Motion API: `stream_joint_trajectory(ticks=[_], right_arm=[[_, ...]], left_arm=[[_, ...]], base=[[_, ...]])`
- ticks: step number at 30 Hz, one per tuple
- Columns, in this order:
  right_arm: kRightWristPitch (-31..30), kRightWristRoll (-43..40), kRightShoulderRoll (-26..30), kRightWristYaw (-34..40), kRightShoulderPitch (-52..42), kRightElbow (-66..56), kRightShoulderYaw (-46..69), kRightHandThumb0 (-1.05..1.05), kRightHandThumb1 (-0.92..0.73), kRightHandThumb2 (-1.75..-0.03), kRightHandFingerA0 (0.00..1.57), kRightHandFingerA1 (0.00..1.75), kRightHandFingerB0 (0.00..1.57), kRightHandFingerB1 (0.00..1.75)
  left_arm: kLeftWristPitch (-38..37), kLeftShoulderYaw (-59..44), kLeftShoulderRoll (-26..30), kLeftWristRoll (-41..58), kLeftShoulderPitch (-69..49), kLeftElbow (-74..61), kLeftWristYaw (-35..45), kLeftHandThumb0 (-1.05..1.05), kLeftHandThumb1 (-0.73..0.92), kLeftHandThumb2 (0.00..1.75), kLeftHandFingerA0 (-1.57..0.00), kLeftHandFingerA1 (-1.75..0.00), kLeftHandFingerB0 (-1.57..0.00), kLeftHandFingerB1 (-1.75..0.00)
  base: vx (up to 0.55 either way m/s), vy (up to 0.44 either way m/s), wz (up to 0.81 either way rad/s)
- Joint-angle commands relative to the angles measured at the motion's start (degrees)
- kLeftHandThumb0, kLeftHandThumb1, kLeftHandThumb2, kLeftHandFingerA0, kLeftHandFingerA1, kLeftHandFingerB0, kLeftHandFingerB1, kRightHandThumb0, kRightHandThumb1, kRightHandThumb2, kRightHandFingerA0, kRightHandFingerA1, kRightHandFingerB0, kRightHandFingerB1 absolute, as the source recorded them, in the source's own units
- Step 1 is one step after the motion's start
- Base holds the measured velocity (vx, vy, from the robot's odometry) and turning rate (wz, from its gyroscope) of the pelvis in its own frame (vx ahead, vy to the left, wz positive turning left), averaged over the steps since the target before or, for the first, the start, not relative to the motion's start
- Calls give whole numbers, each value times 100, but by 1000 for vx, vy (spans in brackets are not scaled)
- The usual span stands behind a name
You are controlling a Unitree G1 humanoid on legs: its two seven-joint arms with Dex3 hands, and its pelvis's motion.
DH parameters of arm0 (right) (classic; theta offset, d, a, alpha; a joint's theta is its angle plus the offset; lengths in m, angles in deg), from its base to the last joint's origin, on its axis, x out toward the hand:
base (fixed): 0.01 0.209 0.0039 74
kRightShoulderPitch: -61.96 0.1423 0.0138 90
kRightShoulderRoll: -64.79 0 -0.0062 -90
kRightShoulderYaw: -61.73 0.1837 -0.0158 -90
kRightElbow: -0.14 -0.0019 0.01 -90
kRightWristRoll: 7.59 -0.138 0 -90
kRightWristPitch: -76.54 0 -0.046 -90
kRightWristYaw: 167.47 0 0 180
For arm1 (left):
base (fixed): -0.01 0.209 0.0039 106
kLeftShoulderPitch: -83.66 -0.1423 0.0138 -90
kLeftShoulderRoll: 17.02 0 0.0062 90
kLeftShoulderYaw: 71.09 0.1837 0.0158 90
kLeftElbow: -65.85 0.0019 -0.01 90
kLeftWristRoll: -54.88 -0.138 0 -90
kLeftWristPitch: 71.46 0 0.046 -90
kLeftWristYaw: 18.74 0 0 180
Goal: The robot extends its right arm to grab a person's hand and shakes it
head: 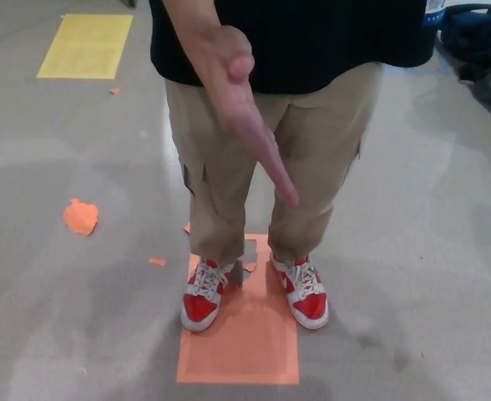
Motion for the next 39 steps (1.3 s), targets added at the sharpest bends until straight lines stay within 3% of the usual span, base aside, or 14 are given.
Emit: stream_joint_trajectory(ticks=[1, 3, 4, 6, 9, 18, 20, 21, 25, 26, 32, 33, 34, 39], right_arm=[[334, 60, 2, 492, 58, -70, 41, -69, -66, -95, 4, 31, 6, 28], [556, -35, -142, 1353, 91, -394, 221, -74, -67, -100, 0, 36, 12, 27], [654, -92, -199, 1575, 83, -590, 317, -80, -69, -99, 5, 41, 9, 22], [792, -141, -243, 1773, 16, -1013, 424, -78, -68, -99, 5, 36, 7, 22], [555, 164, -153, 1826, -629, -3649, 454, -87, -76, -108, 0, 20, 0, 12], [-1463, 1623, -131, 257, -843, -9571, 397, -93, -80, -102, 0, 4, 0, 0], [-1517, 1790, -191, 119, -702, -9961, 335, -82, -91, -87, 0, 0, 0, 0], [-1516, 1835, -223, 58, -635, -10142, 305, -92, -80, -100, 0, 2, 0, 0], [-1586, 1994, -333, -170, -305, -10592, 143, -88, -92, -78, 0, 0, 0, 1], [-1670, 2083, -402, -283, -161, -10760, 60, -96, -88, -123, 0, 12, 0, 11], [-1988, 2517, -660, -784, 248, -11315, -293, -95, -84, -121, 0, 16, 0, 14], [-2018, 2619, -701, -850, 286, -11374, -352, -94, -83, -121, 0, 17, 0, 16], [-2026, 2765, -753, -949, 358, -11443, -457, -96, -76, -95, 0, 2, 0, 5], [-2218, 3055, -964, -1266, 545, -11503, -808, -105, -81, -119, 0, 9, 0, 8]], left_arm=[[-172, 9, 112, -41, -30, 127, 103, -50, 85, 66, -25, -30, -27, -32], [-187, 34, 131, -70, -71, 146, 93, -49, 85, 65, -27, -31, -26, -31], [-200, 28, 140, -55, -103, 137, 136, -25, 61, 110, -10, -50, -10, -50], [-211, 18, 144, -33, -145, 118, 157, -48, 85, 67, -26, -31, -25, -30], [-184, 26, 136, -22, -180, 98, 236, -26, 62, 111, -7, -50, -7, -49], [-243, 85, 197, -95, -212, 72, 219, -50, 85, 66, -25, -30, -25, -30], [-216, -23, 175, 28, -212, 83, 304, -49, 85, 66, -25, -31, -25, -31], [-184, -63, 162, 72, -220, 72, 314, -26, 59, 110, -9, -50, -9, -49], [-171, -25, 181, 18, -234, 25, 209, -28, 60, 110, -6, -49, -6, -48], [-165, -2, 197, -7, -209, 38, 231, -28, 60, 110, -7, -49, -7, -48], [-311, -12, 232, 12, -215, 83, 345, -27, 61, 110, -8, -50, -8, -49], [-329, -17, 240, 12, -229, 70, 321, -52, 84, 65, -24, -30, -27, -31], [-281, 53, 256, -70, -209, 64, 258, -29, 58, 110, -7, -49, -7, -48], [-202, 100, 230, -119, -145, 114, 258, -53, 85, 66, -25, -30, -27, -31]], base=[[0, 0, 0], [0, 0, 0], [0, 0, 0], [0, 0, 0], [0, 0, 0], [0, 0, 0], [0, 0, 0], [0, 0, 0], [0, 0, 0], [0, 0, 0], [0, 0, 0], [0, 0, 0], [0, 0, 0], [0, 0, 0]])
